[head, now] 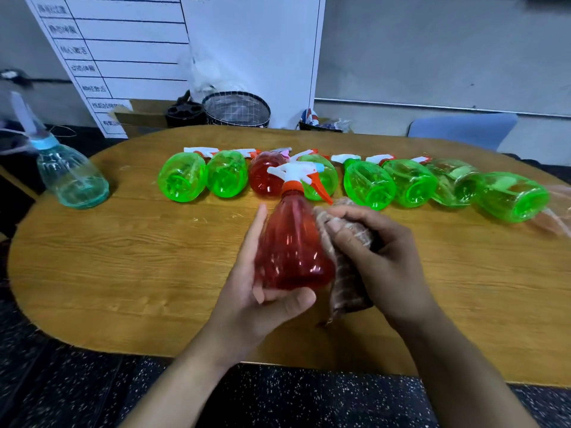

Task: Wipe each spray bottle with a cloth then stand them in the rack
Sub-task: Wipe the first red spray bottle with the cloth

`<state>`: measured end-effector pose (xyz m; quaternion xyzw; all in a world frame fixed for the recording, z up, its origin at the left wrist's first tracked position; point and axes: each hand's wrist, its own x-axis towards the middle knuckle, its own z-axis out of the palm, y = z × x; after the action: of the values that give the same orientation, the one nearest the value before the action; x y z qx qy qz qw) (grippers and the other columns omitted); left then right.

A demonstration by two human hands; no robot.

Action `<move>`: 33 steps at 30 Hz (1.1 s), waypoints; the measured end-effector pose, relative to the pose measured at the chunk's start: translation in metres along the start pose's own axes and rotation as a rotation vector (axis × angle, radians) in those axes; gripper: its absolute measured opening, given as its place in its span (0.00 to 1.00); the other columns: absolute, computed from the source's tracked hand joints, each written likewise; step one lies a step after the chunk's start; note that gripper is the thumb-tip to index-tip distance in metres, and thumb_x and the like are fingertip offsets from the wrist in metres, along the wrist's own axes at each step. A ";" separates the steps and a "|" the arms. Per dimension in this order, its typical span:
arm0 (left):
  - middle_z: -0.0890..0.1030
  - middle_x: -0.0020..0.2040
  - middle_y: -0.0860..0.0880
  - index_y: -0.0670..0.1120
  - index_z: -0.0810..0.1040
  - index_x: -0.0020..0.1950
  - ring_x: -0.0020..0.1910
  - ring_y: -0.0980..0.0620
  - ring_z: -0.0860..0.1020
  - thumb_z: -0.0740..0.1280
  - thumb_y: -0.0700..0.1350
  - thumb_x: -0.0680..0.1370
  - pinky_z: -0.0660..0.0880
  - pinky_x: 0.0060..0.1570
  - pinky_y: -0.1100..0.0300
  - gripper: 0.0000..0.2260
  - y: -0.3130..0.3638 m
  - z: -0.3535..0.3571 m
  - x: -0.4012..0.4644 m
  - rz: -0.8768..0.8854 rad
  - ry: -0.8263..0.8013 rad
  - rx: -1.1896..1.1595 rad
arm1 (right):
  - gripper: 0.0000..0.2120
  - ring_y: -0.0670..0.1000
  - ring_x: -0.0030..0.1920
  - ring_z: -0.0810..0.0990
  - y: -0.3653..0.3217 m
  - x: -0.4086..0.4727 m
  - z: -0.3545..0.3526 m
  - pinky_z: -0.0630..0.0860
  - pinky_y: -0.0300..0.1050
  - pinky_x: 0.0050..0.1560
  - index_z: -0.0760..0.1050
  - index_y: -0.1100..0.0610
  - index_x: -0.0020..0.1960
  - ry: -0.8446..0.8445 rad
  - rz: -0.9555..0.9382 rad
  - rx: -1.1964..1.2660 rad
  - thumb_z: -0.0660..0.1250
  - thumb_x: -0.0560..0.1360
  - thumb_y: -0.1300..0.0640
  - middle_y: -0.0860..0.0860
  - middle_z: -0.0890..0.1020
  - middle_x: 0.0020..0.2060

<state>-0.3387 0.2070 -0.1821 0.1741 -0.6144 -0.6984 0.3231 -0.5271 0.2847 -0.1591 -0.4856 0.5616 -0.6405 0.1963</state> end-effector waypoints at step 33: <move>0.77 0.75 0.54 0.51 0.72 0.79 0.72 0.57 0.77 0.75 0.55 0.71 0.76 0.63 0.64 0.36 0.018 -0.010 0.004 0.440 0.364 0.930 | 0.08 0.43 0.43 0.81 -0.046 -0.020 0.048 0.76 0.35 0.47 0.87 0.52 0.57 0.169 -0.377 -0.549 0.75 0.78 0.54 0.50 0.84 0.45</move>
<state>-0.3307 0.1964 -0.1659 0.2843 -0.8145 -0.2274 0.4516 -0.4641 0.2885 -0.1299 -0.5606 0.6279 -0.5283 -0.1109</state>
